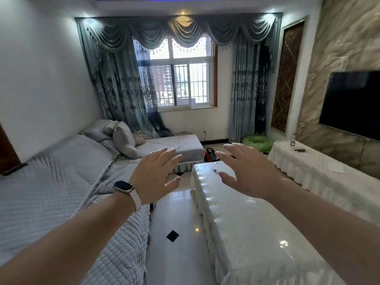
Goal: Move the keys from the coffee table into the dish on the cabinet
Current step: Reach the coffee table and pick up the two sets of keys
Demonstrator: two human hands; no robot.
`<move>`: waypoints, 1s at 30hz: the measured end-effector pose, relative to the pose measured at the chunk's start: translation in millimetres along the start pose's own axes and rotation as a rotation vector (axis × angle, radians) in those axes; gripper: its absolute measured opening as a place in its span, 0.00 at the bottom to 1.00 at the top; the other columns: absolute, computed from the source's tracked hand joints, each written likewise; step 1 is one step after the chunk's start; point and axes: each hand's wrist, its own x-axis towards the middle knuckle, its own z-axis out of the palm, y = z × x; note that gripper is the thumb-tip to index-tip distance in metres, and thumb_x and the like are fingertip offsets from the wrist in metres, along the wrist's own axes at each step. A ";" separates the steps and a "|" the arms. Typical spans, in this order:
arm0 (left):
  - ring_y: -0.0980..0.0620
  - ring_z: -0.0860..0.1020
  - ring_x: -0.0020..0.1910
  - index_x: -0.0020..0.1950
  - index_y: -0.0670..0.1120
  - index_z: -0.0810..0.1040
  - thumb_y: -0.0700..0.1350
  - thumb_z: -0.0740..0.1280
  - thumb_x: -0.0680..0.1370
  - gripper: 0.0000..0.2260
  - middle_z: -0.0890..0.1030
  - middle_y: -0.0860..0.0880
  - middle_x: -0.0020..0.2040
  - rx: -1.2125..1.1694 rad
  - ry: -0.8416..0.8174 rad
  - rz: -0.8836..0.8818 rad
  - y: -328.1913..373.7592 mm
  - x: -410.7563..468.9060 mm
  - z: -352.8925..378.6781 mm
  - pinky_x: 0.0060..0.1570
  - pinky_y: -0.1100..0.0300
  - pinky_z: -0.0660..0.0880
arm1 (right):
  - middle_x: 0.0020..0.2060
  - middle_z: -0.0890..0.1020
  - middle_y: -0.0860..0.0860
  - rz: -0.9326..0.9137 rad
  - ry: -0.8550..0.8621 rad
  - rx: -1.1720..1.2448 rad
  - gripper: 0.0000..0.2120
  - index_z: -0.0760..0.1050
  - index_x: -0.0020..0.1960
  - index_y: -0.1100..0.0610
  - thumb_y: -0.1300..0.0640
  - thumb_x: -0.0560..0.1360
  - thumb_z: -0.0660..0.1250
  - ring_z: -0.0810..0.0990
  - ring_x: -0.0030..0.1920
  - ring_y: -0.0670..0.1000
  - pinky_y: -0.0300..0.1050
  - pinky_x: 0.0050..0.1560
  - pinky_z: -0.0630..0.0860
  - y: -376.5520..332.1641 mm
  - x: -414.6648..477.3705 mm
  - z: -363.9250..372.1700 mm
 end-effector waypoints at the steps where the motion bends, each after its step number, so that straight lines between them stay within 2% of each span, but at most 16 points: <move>1: 0.43 0.69 0.70 0.70 0.48 0.70 0.59 0.63 0.75 0.26 0.73 0.45 0.70 -0.003 -0.012 0.012 2.8 1.4 1.5 0.66 0.44 0.68 | 0.64 0.76 0.55 -0.005 -0.008 -0.008 0.26 0.70 0.68 0.53 0.42 0.74 0.58 0.72 0.64 0.58 0.54 0.61 0.69 2.5 -1.1 3.3; 9: 0.42 0.69 0.70 0.70 0.47 0.71 0.58 0.60 0.76 0.26 0.73 0.44 0.70 0.007 -0.043 0.019 3.2 6.3 25.6 0.66 0.44 0.68 | 0.63 0.76 0.56 -0.002 0.009 0.031 0.25 0.72 0.66 0.53 0.43 0.73 0.60 0.73 0.63 0.60 0.56 0.61 0.69 12.7 -0.5 44.1; 15: 0.43 0.69 0.70 0.69 0.47 0.72 0.58 0.59 0.76 0.25 0.73 0.44 0.70 -0.067 -0.039 -0.027 -37.3 20.4 72.3 0.66 0.45 0.67 | 0.63 0.77 0.56 0.019 -0.030 0.033 0.25 0.72 0.66 0.53 0.41 0.74 0.58 0.73 0.63 0.61 0.56 0.61 0.69 10.2 35.1 78.6; 24: 0.45 0.72 0.67 0.67 0.49 0.74 0.58 0.61 0.74 0.25 0.75 0.46 0.68 -0.149 -0.031 -0.080 -166.1 53.7 172.8 0.63 0.51 0.64 | 0.63 0.77 0.57 0.073 -0.159 -0.006 0.27 0.73 0.66 0.53 0.40 0.73 0.57 0.74 0.63 0.61 0.58 0.60 0.72 -6.5 164.1 174.9; 30: 0.43 0.73 0.66 0.67 0.49 0.72 0.59 0.59 0.74 0.24 0.75 0.45 0.68 -0.135 -0.047 -0.120 -283.8 69.8 218.5 0.63 0.46 0.70 | 0.64 0.77 0.54 0.069 -0.147 0.036 0.26 0.72 0.67 0.52 0.40 0.73 0.59 0.74 0.64 0.59 0.55 0.61 0.70 -34.1 279.1 237.7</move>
